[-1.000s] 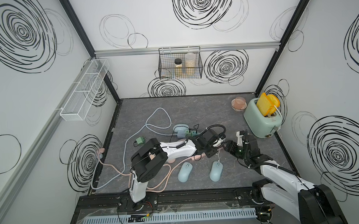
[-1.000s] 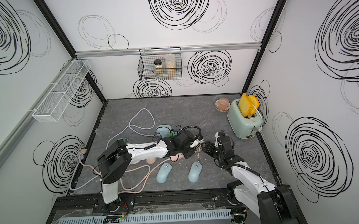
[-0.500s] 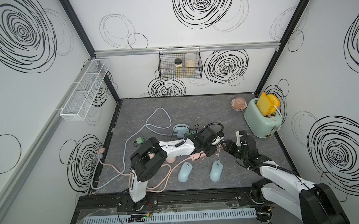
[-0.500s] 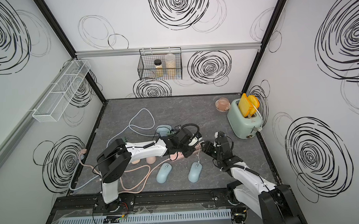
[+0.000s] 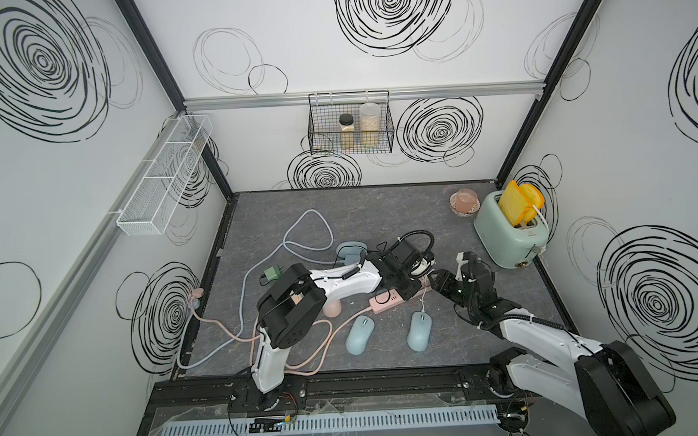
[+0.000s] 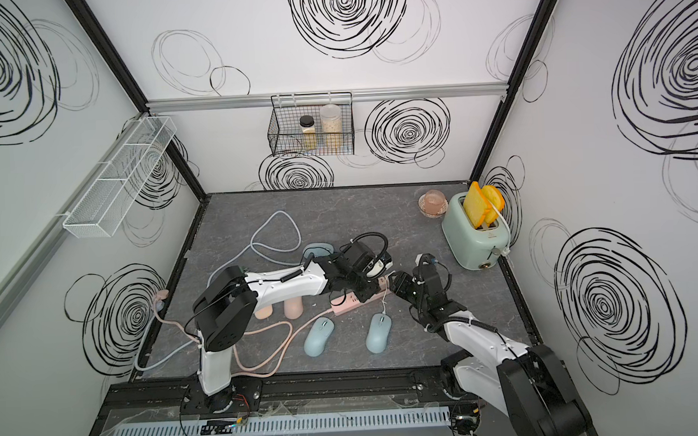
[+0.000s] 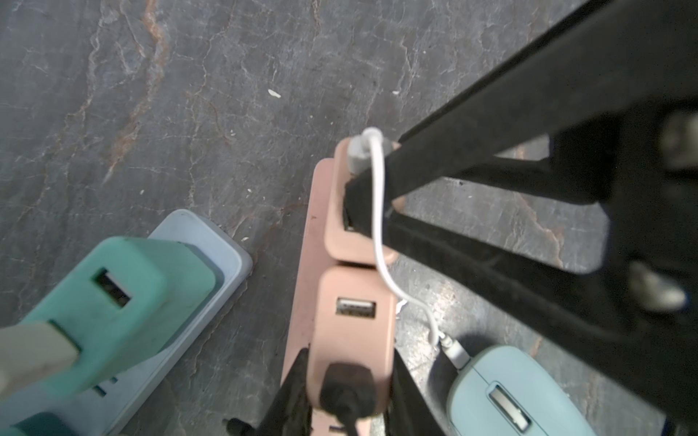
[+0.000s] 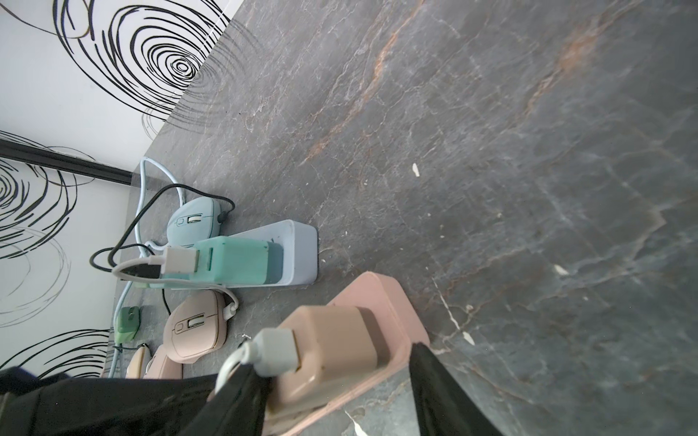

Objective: Unplug the wireless mouse
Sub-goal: Remove the plug from the socket.

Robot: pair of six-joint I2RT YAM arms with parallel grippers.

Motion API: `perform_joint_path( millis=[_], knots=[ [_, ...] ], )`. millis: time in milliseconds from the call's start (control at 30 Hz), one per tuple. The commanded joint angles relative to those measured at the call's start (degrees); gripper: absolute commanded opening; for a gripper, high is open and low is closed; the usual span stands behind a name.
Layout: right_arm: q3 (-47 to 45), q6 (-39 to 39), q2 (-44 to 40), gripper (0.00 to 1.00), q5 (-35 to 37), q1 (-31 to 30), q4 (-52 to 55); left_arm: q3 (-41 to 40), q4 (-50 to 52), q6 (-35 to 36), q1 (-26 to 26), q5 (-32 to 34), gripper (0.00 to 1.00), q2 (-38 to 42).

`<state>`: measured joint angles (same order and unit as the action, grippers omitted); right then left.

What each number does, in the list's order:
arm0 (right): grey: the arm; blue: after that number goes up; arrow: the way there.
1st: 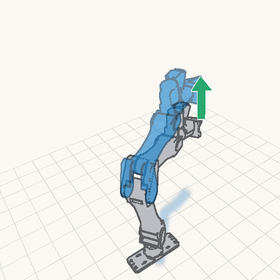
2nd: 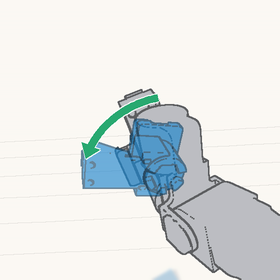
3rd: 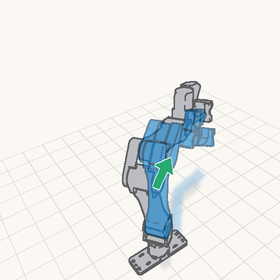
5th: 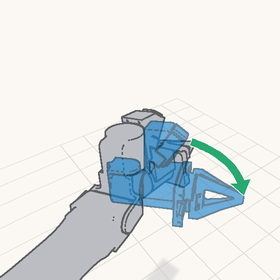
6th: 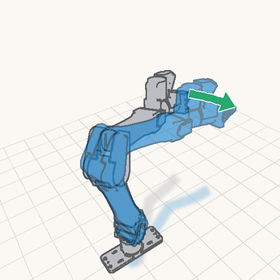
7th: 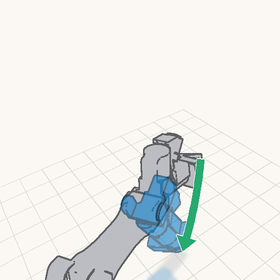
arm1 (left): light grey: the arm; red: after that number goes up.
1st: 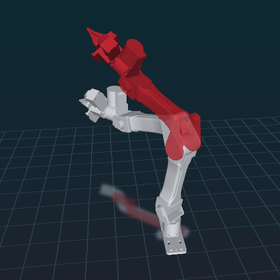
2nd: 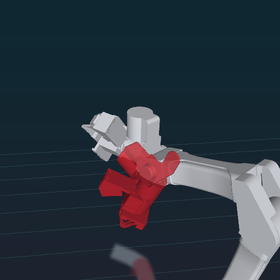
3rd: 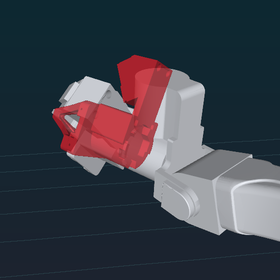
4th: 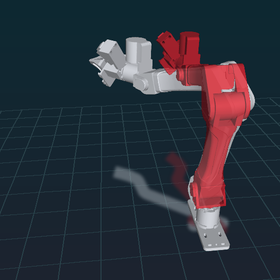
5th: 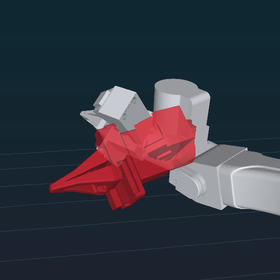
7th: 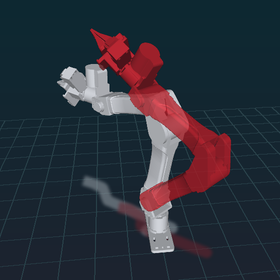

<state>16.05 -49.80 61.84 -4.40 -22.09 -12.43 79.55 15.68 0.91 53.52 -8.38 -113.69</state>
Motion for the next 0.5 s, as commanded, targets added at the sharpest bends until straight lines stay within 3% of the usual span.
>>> perform_joint_path(
  millis=[0,100,200,300,467],
  knots=[
    [-2.65,-0.29,2.58,0.61,-0.17,-1.01,10.55,-0.65,-8.11,0.00,2.43,5.55,0.00,3.84],
    [-2.68,-0.47,2.40,0.61,0.16,-1.08,10.97,-4.49,-13.27,2.52,5.85,14.72,0.00,6.75],
    [-2.94,-0.82,2.23,0.60,0.45,-1.28,11.22,-4.61,-14.29,3.72,7.29,18.49,0.00,7.43],
    [-3.39,-1.17,2.23,0.60,0.53,-1.41,11.26,-1.59,-10.66,1.64,5.83,13.42,0.00,6.07],
    [-4.10,-1.57,2.14,0.59,0.89,-1.64,11.21,4.40,-4.28,-4.26,0.85,-2.94,0.00,3.00]
  ],
)
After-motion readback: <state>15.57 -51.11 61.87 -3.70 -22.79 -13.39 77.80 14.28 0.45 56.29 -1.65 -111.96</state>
